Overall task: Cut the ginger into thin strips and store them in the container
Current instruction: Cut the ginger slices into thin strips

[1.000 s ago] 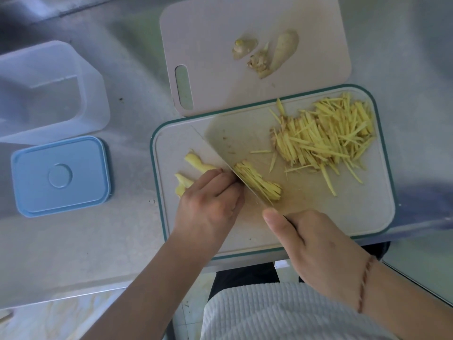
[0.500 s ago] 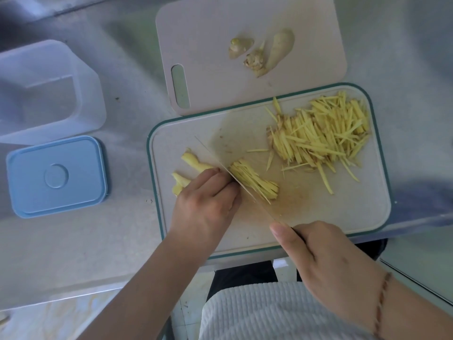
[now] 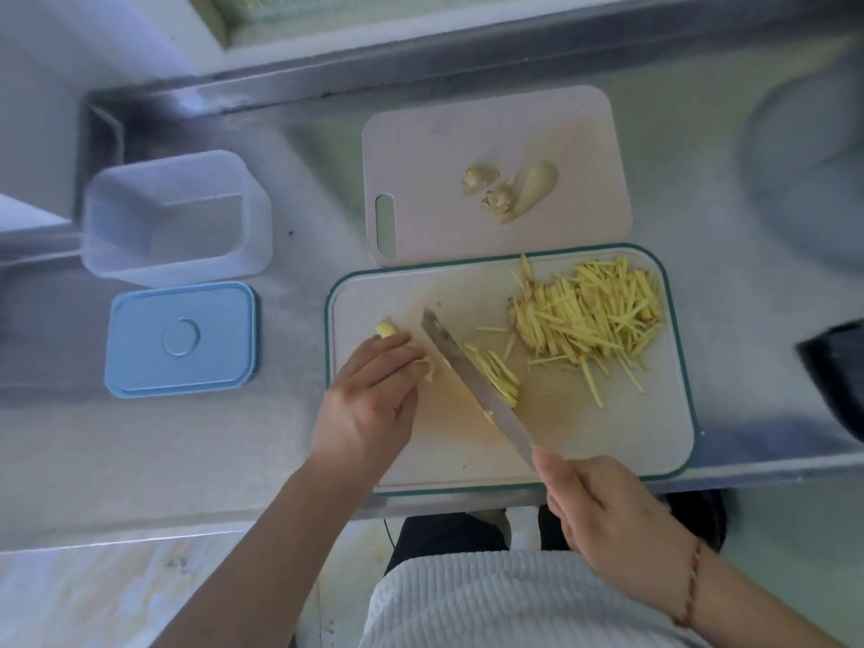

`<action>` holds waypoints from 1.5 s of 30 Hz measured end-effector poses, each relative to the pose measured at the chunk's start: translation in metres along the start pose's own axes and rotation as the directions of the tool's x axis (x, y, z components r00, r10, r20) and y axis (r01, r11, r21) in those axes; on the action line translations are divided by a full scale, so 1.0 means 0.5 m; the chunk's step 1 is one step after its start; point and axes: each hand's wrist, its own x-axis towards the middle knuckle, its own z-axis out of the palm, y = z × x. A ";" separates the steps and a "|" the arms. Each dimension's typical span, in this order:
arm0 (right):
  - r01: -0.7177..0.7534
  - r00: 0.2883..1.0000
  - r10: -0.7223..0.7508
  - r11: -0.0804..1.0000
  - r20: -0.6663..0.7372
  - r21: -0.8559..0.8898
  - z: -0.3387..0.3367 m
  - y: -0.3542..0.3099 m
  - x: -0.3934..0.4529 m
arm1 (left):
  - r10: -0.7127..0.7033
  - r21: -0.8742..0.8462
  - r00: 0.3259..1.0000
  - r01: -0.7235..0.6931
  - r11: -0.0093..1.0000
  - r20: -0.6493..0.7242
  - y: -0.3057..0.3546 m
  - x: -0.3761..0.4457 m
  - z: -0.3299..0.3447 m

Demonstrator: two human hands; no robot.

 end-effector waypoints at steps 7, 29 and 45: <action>-0.063 0.997 0.063 0.998 0.052 -0.009 -0.004 -0.005 0.015 | -0.106 0.030 0.994 0.106 0.994 -0.012 -0.019 0.003 0.009; -0.182 0.982 0.188 0.974 -0.030 0.134 -0.133 -0.049 -0.010 | -0.403 0.418 0.723 0.172 0.892 0.561 -0.011 0.148 -0.082; -0.128 0.992 0.128 0.992 -0.013 -0.003 -0.139 -0.075 -0.015 | -0.783 -0.033 0.534 0.832 0.554 0.320 0.139 0.062 -0.028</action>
